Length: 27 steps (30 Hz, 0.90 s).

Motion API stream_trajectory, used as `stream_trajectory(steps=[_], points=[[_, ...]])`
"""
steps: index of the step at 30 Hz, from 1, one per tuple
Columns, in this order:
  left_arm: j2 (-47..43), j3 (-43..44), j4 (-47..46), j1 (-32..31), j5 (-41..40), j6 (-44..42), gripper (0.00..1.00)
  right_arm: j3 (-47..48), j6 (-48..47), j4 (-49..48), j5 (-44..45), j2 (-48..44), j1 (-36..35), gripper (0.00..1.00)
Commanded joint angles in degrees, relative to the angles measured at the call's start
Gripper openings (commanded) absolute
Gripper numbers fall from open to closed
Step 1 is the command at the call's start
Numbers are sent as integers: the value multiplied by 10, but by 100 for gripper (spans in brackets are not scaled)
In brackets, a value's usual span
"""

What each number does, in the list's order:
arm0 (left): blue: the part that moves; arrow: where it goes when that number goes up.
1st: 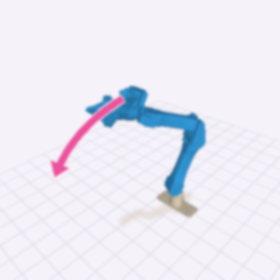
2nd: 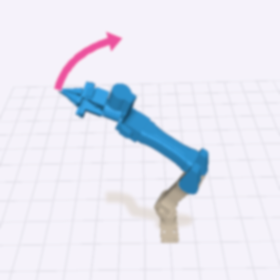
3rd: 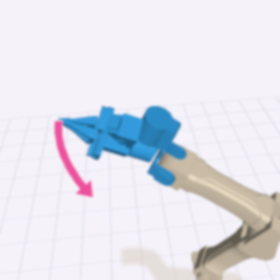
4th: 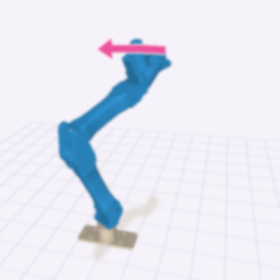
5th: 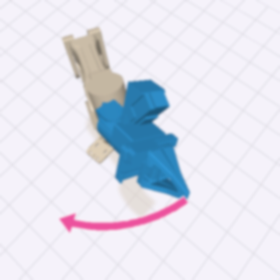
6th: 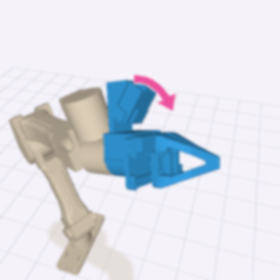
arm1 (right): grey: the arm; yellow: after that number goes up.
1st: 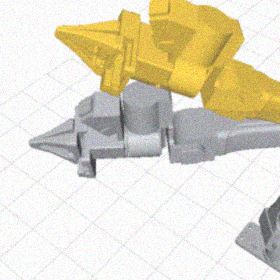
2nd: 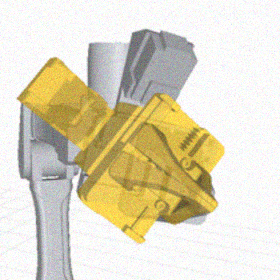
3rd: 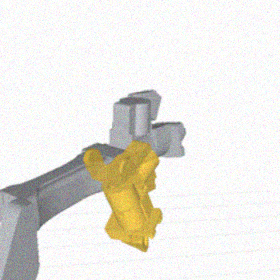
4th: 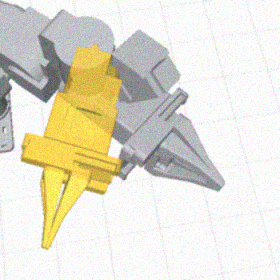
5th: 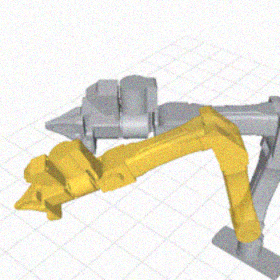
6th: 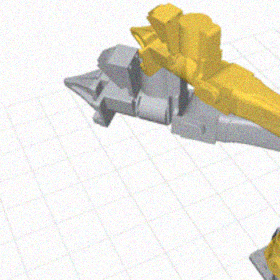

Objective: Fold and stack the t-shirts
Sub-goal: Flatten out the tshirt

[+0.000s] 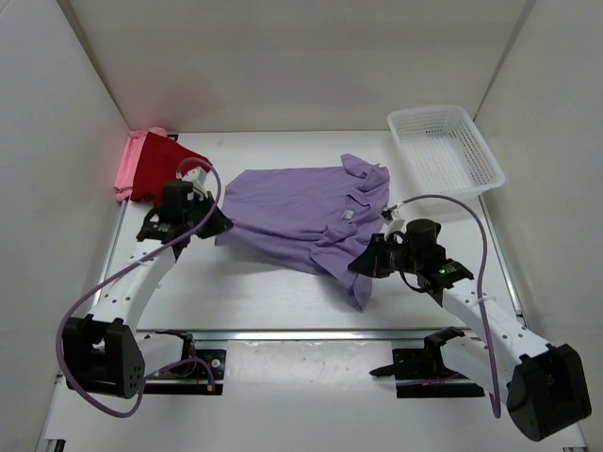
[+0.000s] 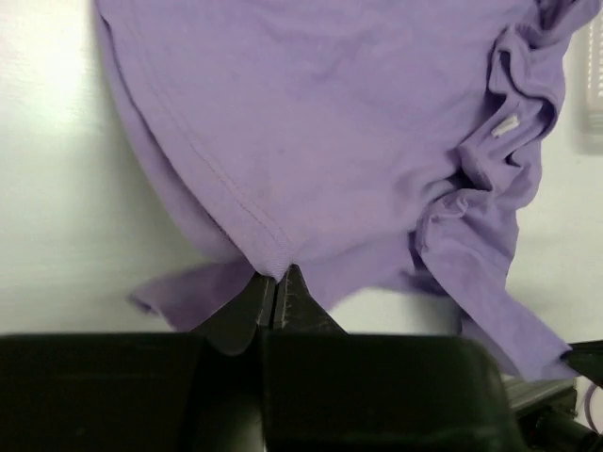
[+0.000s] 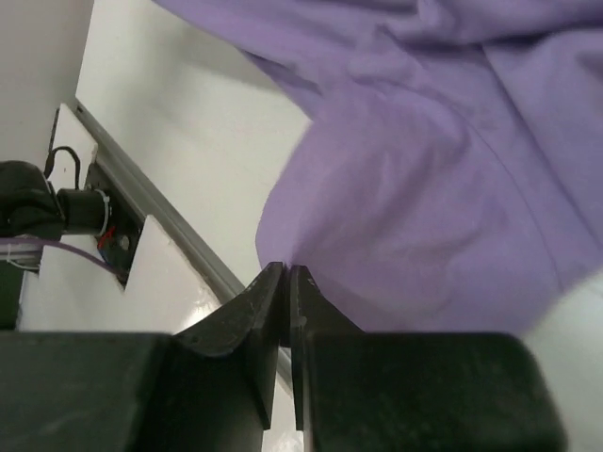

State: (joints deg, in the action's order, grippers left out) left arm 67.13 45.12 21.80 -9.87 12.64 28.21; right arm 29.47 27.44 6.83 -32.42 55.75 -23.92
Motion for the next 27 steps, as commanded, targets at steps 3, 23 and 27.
stream_trajectory(steps=[3, 23, 27], points=[[17, 108, 175, 3, 13, -95, 20, -42, -11, 89, -31, -37, 35, 12], [31, -57, 2, -50, -37, -27, 74, 65, -44, 88, 209, 59, -181, 28], [35, -98, -34, -64, -24, -4, 69, 133, -82, 89, 293, 109, -279, 28]])
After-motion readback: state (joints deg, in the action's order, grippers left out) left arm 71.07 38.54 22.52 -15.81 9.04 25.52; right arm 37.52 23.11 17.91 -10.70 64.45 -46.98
